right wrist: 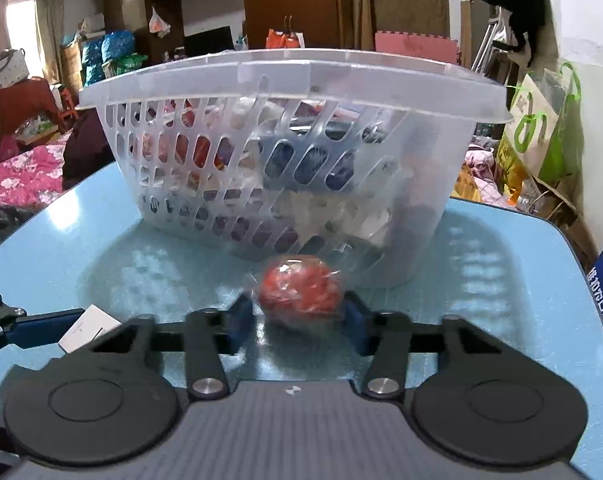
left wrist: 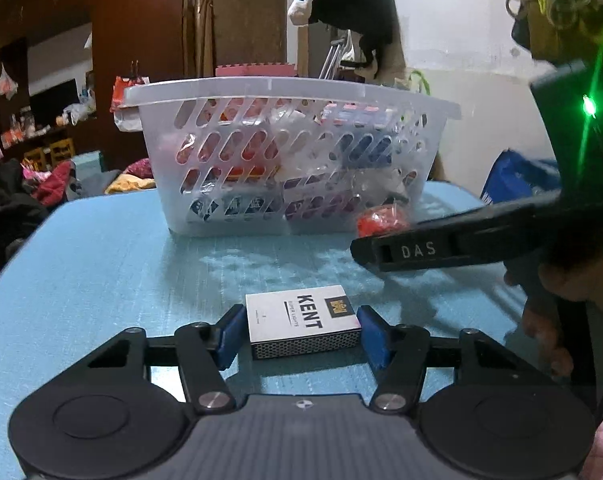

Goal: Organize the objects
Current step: 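Grasp the white KENT box with the left tool while the right tool grasps the red candy, then carry both held items over the basket and open both tools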

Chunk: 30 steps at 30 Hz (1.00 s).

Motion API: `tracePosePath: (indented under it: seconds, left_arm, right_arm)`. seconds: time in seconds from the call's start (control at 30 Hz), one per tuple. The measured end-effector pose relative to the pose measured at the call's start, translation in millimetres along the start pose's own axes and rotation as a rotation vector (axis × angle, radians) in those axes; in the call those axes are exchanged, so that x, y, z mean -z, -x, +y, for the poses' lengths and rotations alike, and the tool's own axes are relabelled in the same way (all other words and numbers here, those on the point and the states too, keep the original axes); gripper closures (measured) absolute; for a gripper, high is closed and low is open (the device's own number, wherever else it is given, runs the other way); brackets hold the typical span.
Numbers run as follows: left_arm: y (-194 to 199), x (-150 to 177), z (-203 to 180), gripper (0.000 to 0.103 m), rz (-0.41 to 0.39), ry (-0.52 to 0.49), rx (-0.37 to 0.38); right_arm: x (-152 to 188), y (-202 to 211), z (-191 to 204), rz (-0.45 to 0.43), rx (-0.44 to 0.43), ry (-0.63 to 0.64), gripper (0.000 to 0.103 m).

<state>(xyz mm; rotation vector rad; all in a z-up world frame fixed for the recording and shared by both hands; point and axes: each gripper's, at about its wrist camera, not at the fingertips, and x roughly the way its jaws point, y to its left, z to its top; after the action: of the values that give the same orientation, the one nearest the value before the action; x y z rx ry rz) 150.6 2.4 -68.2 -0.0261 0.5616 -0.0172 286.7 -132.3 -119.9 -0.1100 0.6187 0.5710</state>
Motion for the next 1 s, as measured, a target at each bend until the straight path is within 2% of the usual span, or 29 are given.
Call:
tracePosePath:
  seconds: [0.17, 0.4, 0.67, 0.77, 0.87, 0.93, 1.0]
  left_arm:
    - [-1, 1, 5, 0.039, -0.013, 0.032, 0.034]
    - [4, 3, 6, 0.039, -0.050, 0.029, 0.039]
    - [7, 4, 8, 0.039, -0.073, 0.039, 0.062]
    - [15, 5, 14, 0.039, -0.108, 0.058, 0.090]
    - [27, -4, 26, 0.040, -0.122, 0.093, 0.147]
    - [41, -21, 33, 0.040, -0.170, 0.102, 0.135]
    - [54, -45, 36, 0.040, -0.227, 0.079, 0.112]
  right_arm:
    - [4, 9, -7, -0.032, -0.049, -0.057, 0.056]
    - [4, 19, 5, -0.081, 0.011, -0.006, 0.056]
    - [3, 23, 7, -0.109, -0.010, -0.004, 0.056]
    - [9, 41, 8, -0.183, -0.054, 0.006, 0.056]
    - [11, 72, 11, -0.280, -0.044, 0.025, 0.056]
    - [-2, 96, 8, -0.336, -0.087, -0.001, 0.056]
    - [-24, 114, 11, -0.383, -0.076, 0.026, 0.056]
